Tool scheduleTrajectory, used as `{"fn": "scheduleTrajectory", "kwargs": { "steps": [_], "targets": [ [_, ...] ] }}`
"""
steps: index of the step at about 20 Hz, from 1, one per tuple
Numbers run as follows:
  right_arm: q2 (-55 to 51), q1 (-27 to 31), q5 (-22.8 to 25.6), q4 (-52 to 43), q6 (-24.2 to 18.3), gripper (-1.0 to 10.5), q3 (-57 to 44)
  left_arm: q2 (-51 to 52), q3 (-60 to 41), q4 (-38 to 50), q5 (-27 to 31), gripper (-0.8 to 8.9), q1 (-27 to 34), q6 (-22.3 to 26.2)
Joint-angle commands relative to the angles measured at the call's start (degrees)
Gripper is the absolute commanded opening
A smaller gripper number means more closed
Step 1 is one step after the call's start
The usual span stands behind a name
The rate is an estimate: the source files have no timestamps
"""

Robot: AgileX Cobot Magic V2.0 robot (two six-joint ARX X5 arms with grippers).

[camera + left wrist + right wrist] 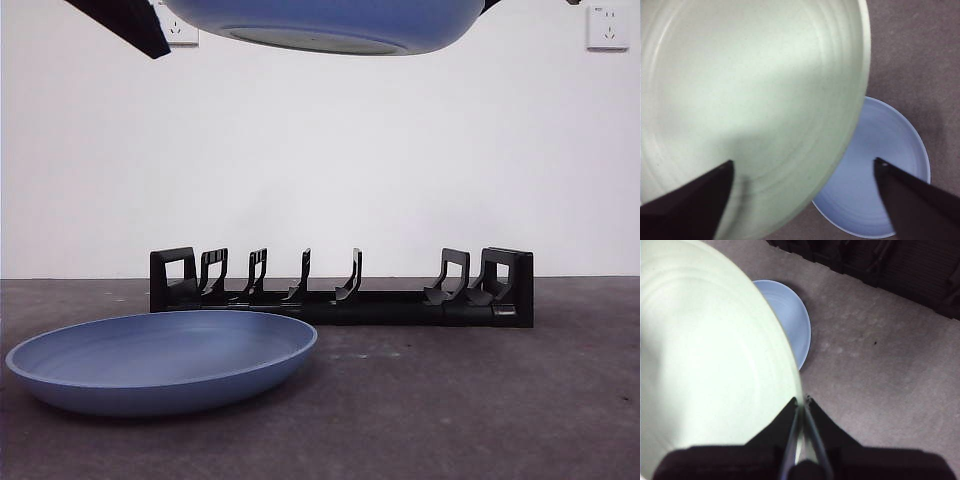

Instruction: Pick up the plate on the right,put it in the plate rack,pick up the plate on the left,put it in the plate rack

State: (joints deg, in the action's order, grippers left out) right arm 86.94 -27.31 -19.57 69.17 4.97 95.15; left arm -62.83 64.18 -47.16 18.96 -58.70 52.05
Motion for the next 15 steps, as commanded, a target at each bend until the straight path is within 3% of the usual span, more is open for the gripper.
{"fn": "scheduleTrajectory", "kwargs": {
  "steps": [1, 5, 15],
  "targets": [
    [0.17, 0.00, -0.61, -0.37, 0.22, -0.2, 0.50, -0.09, 0.11, 0.07, 0.15, 0.50, -0.17, 0.33],
    [0.17, 0.00, -1.11, -0.46, -0.26, -0.2, 0.50, -0.09, 0.11, 0.02, 0.20, -0.11, -0.17, 0.28],
    [0.17, 0.00, -1.86, -0.74, -0.26, -0.2, 0.50, -0.09, 0.11, 0.00, -0.07, -0.09, -0.50, 0.26]
  ]
}}
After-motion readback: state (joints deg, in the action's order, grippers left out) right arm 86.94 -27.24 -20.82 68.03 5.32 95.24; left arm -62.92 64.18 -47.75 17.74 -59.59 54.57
